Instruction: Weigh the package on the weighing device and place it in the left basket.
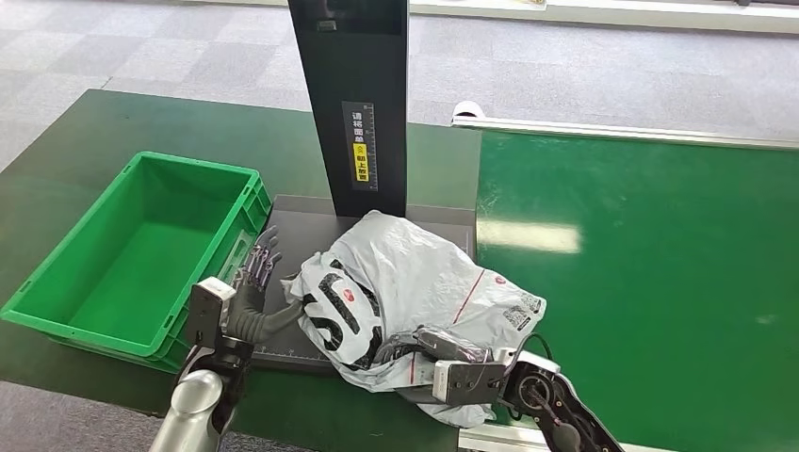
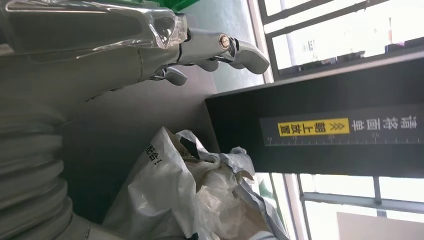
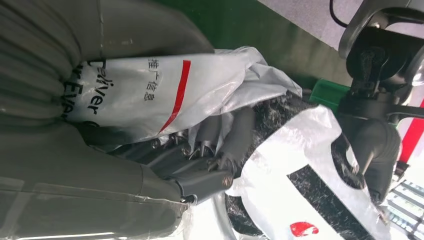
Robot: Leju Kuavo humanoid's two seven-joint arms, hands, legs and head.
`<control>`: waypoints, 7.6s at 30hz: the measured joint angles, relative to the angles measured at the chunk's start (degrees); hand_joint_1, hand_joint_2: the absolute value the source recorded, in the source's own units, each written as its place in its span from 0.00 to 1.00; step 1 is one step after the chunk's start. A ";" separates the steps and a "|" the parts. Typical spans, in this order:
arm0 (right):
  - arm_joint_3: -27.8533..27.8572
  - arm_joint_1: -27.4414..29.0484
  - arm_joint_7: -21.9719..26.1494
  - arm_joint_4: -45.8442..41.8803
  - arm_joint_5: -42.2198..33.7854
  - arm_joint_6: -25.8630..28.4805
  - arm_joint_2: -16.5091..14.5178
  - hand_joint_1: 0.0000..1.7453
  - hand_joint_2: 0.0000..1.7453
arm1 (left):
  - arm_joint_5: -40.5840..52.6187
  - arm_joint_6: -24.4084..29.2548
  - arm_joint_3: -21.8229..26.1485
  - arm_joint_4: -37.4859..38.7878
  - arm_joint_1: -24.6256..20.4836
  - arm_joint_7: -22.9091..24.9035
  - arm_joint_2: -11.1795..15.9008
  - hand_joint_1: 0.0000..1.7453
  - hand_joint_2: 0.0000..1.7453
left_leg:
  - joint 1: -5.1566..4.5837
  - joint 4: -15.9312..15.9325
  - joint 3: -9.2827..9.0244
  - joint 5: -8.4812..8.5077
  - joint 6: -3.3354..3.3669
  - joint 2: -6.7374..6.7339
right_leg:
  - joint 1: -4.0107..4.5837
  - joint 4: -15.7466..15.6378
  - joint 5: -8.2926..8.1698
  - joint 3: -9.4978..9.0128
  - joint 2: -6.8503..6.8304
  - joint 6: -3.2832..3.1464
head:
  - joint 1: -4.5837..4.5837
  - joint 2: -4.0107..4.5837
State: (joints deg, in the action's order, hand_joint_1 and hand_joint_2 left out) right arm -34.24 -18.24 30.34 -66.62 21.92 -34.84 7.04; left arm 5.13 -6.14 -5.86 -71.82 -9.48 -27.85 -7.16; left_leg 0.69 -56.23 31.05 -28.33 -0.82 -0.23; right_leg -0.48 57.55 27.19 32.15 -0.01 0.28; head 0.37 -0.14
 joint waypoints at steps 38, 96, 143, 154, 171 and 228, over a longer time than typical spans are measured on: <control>7.58 2.57 1.53 -5.32 -10.42 5.38 -3.01 0.00 1.00 | -10.43 18.82 8.52 -6.06 2.48 -6.43 -1.43 0.00 1.00 | 0.00 0.01 0.01 0.00 0.00 0.00 | 0.01 0.01 0.00 0.00 0.00 0.00 | 0.00 0.01; 20.21 0.87 -8.64 -2.11 -17.72 21.92 -9.51 0.00 1.00 | 7.42 4.37 -7.56 -5.69 0.33 2.19 -1.10 0.00 1.00 | -0.01 -0.01 0.02 0.01 0.00 -0.01 | 0.00 0.00 -0.01 0.04 0.00 0.00 | -0.01 0.01; 22.86 4.92 -10.31 -4.84 -19.01 19.78 -10.13 0.00 1.00 | 50.85 0.99 -20.42 10.62 -7.55 13.51 1.98 0.93 1.00 | -0.02 0.01 -0.42 0.05 0.06 0.15 | -0.03 -0.01 0.01 -0.49 -0.16 0.02 | 0.00 0.01; 23.48 6.01 -10.28 -6.88 -20.41 18.99 -9.77 0.00 1.00 | 49.53 26.74 -19.76 2.29 -2.62 1.13 2.26 1.00 1.00 | -0.02 0.00 -0.13 0.05 0.06 0.13 | -0.02 0.00 0.00 -0.18 -0.13 0.01 | 0.01 -0.01; 22.89 5.22 -9.64 -6.88 -22.11 20.57 -9.01 0.00 1.00 | 48.34 46.23 -4.72 -16.59 2.33 -12.09 -6.25 1.00 0.00 | -0.02 0.00 -0.05 0.05 0.06 0.13 | -0.02 0.00 0.00 -0.11 -0.13 0.01 | 0.01 0.00; 23.36 10.18 -8.34 -9.80 -21.51 21.34 -5.81 0.00 1.00 | 82.54 46.25 54.58 -36.05 5.09 -12.11 31.00 1.00 0.00 | 0.08 0.08 0.02 0.05 -0.01 -0.07 | 0.10 0.04 0.05 0.01 0.01 -0.06 | -0.03 -0.01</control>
State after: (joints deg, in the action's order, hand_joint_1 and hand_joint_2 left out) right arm -10.87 -8.06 22.00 -76.42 0.40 -13.50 1.23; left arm 87.67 40.11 48.71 -107.87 -4.40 -39.95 23.84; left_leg 0.77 -56.15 31.08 -28.28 -0.82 -0.30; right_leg -0.39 57.59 27.24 32.16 0.00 0.22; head 0.34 -0.15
